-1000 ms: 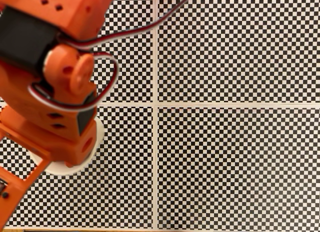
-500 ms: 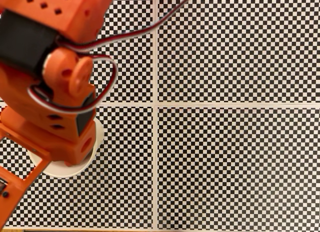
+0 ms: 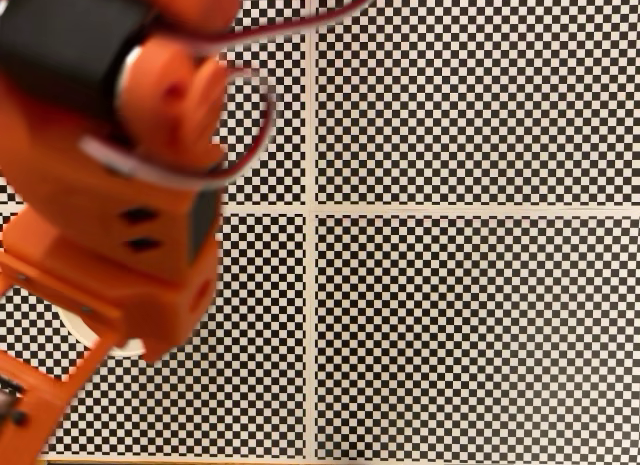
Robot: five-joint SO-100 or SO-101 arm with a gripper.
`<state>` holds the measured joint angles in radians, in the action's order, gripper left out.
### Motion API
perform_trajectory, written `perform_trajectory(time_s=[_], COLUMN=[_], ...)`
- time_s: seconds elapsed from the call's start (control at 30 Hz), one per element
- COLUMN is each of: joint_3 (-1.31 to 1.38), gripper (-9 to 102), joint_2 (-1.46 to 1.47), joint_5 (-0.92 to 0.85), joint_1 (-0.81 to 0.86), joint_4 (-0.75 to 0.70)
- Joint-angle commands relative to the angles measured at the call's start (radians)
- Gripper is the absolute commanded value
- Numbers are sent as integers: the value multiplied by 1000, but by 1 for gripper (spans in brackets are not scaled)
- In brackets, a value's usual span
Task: Grasp basketball and place into cup.
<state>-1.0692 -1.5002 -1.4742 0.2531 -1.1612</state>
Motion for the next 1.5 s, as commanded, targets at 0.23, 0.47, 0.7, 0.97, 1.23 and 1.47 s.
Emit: perform_trajectory(time_s=[0.23,0.47,0.7,0.97,1.23,1.47], joint_3=[-124,-479,-864,-1186,-1448,-1643], gripper=[0,0,0,0,0,0], joint_2=[-344,-669,-930,-1152,-1381,-1601], joint_5=[-51,-163,-262,-357,-380,-393], joint_1=[-141,-147,-150,-172,-179,-192], joint_4=[74,268,538,792,879,882])
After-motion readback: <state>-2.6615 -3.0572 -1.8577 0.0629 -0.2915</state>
